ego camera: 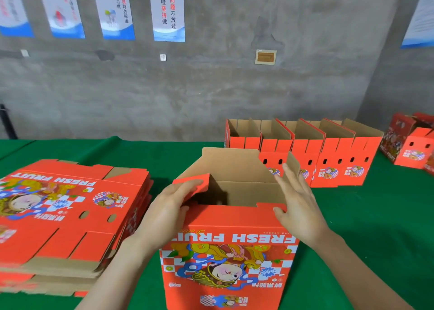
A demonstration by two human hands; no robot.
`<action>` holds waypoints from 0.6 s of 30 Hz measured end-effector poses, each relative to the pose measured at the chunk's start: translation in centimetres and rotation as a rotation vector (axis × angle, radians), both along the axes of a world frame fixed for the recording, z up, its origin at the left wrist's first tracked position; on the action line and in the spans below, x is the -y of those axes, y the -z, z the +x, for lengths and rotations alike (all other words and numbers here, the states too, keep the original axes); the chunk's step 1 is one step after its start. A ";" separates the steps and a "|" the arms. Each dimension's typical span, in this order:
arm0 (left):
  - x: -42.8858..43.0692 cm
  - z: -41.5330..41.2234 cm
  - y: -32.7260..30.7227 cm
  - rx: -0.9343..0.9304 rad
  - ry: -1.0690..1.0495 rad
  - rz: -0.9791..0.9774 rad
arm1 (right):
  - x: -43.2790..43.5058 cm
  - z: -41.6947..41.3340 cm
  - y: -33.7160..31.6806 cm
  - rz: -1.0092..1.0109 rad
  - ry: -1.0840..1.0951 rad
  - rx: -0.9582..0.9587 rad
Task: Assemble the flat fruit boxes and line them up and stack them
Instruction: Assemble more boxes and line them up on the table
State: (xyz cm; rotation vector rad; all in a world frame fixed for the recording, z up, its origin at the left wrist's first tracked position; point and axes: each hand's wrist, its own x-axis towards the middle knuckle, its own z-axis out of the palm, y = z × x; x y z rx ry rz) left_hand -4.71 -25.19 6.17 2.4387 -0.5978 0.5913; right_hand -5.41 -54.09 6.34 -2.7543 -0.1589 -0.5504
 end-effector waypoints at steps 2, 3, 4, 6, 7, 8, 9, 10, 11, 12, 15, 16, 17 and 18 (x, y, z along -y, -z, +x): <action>0.1 0.4 -0.2 -0.043 0.023 0.049 | 0.0 0.0 0.0 0.008 -0.006 -0.002; 0.2 0.7 -0.4 -0.057 0.019 0.076 | 0.0 0.1 0.1 0.010 -0.012 -0.001; 0.5 1.1 -0.6 -0.056 -0.004 0.090 | -0.1 0.0 0.1 0.003 -0.020 0.001; 1.1 2.4 -1.1 -0.062 -0.062 0.096 | -0.2 0.0 0.1 -0.014 -0.043 0.018; 1.4 3.0 -1.2 -0.083 -0.102 0.144 | -0.1 0.0 0.1 -0.014 -0.052 0.028; 1.8 3.7 -1.2 -0.103 -0.160 0.236 | 0.0 0.0 0.1 -0.009 -0.059 0.034; 1.9 4.3 -1.1 -0.134 -0.217 0.338 | 0.2 -0.1 0.1 0.002 -0.073 0.043; 2.0 4.9 -1.0 -0.186 -0.248 0.396 | 0.3 -0.2 0.1 0.020 -0.103 0.051; 1.8 5.4 -0.9 -0.261 -0.240 0.401 | 0.4 -0.3 0.1 0.051 -0.147 0.069; 1.5 6.0 -0.9 -0.338 -0.202 0.358 | 0.4 -0.5 -0.1 0.094 -0.193 0.096; 0.4 7.0 -1.0 -0.412 -0.114 0.252 | 0.4 -1.1 -0.2 0.194 -0.276 0.165; 0.3 7.1 -1.1 -0.403 -0.116 0.255 | 0.4 -1.1 0.0 0.205 -0.298 0.179; 0.2 7.1 -1.1 -0.393 -0.119 0.264 | 0.4 -0.9 0.2 0.223 -0.316 0.168; 0.3 7.2 -1.1 -0.387 -0.118 0.270 | 0.4 -0.8 0.4 0.246 -0.328 0.128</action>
